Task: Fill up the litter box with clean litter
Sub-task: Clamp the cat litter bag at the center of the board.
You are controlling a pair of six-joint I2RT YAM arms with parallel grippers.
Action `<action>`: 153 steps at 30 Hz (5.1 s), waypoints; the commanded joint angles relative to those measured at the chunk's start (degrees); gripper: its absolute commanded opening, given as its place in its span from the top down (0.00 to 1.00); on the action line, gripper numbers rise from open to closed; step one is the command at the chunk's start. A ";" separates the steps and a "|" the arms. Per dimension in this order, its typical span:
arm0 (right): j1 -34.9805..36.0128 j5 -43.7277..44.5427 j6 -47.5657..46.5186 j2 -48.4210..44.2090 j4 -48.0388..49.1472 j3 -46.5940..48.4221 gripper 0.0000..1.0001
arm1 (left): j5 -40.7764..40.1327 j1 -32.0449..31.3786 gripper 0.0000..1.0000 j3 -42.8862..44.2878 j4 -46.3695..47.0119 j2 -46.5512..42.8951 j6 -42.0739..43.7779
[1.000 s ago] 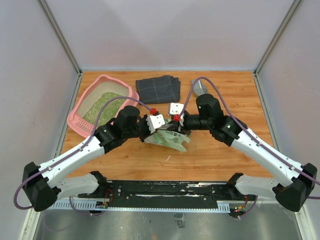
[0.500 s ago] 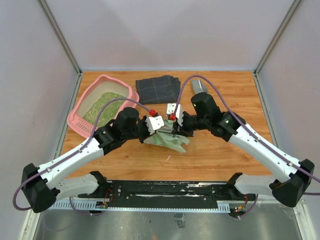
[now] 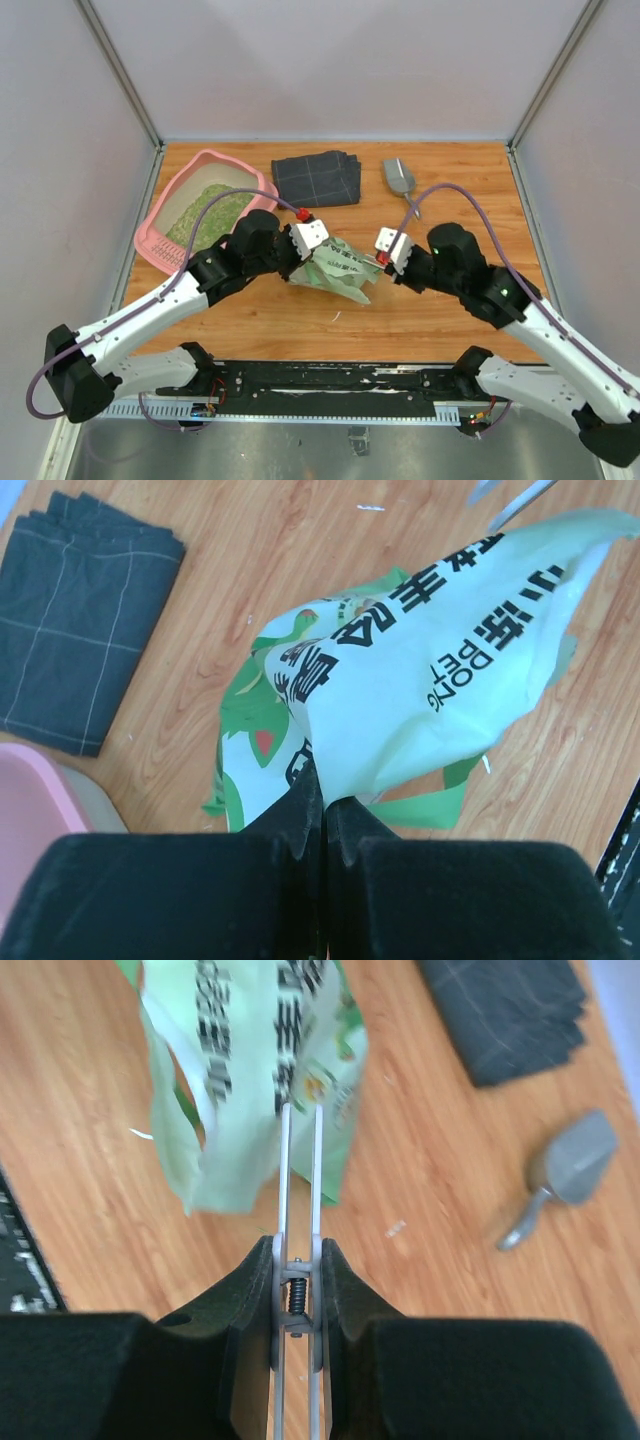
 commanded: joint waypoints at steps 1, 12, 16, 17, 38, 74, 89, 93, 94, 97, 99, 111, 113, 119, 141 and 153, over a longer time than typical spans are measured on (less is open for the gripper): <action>-0.69 10.62 -1.51 -9.32 5.86 -8.26 0.99 | -3.66 0.49 1.00 9.32 7.37 0.80 -7.43; -0.99 6.90 -2.92 -22.41 5.85 -16.16 0.99 | -1.75 1.29 1.00 12.97 4.75 1.56 -9.61; -0.98 4.15 -2.92 -23.46 6.69 -17.13 0.99 | -2.32 1.37 1.00 12.91 4.55 1.79 -9.44; -0.96 3.81 -2.92 -23.53 7.14 -17.60 0.99 | -2.32 1.37 1.00 12.96 4.52 1.90 -9.46; 1.73 1.44 -2.92 -28.59 12.32 -20.59 0.99 | -2.24 2.52 1.00 18.27 0.97 5.87 -11.78; 3.25 5.94 -2.92 -25.20 21.46 -23.76 0.99 | -0.48 3.84 1.00 20.11 0.49 7.66 -14.88; 5.31 13.57 -4.41 -27.67 22.61 -26.16 0.99 | 0.36 4.29 1.00 22.03 -0.84 8.99 -15.45; 5.42 15.14 -4.99 -27.43 24.41 -27.90 0.99 | 1.76 5.20 1.00 23.38 -1.26 9.95 -16.51; 5.37 16.43 -4.89 -27.36 25.30 -28.69 0.99 | 2.26 5.38 1.00 23.52 -1.17 9.99 -16.78; 5.38 17.22 -4.66 -28.27 28.68 -30.50 0.99 | 3.51 5.59 1.00 23.84 -0.96 10.25 -17.65; 5.38 17.45 -5.03 -28.64 30.91 -31.13 0.99 | 3.90 5.59 1.00 24.04 -1.11 10.47 -17.78; 5.45 12.18 -7.77 -26.60 36.55 -31.52 0.99 | 7.88 5.68 1.00 19.40 3.55 7.71 -15.89; 5.38 10.04 -7.96 -24.58 33.19 -29.09 0.99 | 8.87 5.68 1.00 17.64 5.26 6.57 -14.26; 5.44 8.72 -4.41 -20.53 24.73 -23.27 0.99 | 8.65 5.68 1.00 16.34 4.91 6.04 -12.25; 5.44 6.63 -3.79 -10.93 21.02 -16.09 0.99 | 9.18 5.68 1.00 15.69 6.05 5.80 -12.43; 5.44 6.92 -2.82 -8.15 16.56 -12.07 0.97 | 9.48 5.68 1.00 15.59 6.46 6.01 -12.95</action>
